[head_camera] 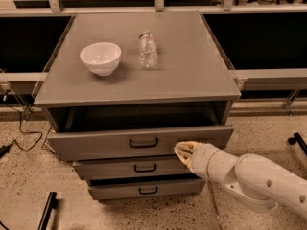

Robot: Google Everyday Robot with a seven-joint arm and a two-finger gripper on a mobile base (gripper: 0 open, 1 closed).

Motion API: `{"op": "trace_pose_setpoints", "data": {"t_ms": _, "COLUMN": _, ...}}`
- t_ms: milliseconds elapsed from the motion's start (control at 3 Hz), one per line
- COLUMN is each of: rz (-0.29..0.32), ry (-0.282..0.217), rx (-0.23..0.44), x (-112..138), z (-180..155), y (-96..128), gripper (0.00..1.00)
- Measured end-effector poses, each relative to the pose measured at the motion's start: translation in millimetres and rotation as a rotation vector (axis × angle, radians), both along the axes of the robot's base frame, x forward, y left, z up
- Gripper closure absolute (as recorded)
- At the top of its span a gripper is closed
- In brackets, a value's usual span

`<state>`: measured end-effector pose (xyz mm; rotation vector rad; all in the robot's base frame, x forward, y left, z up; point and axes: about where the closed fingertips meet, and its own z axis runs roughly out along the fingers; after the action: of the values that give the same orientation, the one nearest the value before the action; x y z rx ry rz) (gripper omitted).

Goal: Close top drawer

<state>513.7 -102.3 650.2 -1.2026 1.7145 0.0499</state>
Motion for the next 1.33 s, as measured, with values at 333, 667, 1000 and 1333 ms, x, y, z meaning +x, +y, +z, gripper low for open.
{"op": "trace_pose_setpoints", "data": {"t_ms": 333, "rz": 0.003, "ry": -0.013, "rx": -0.005, "x": 13.5, "z": 1.6, "y": 2.9, "gripper": 1.0}}
{"op": "trace_pose_setpoints", "data": {"t_ms": 667, "rz": 0.005, "ry": -0.028, "rx": -0.009, "x": 23.5, "z": 3.5, "y": 5.1, "gripper": 1.0}}
{"op": "trace_pose_setpoints", "data": {"t_ms": 1000, "rz": 0.009, "ry": -0.065, "rx": -0.013, "x": 57.8, "z": 11.3, "y": 20.2, "gripper": 1.0}}
{"op": "trace_pose_setpoints", "data": {"t_ms": 1333, "rz": 0.008, "ry": -0.062, "rx": -0.016, "x": 58.3, "z": 10.4, "y": 20.9, "gripper": 1.0}}
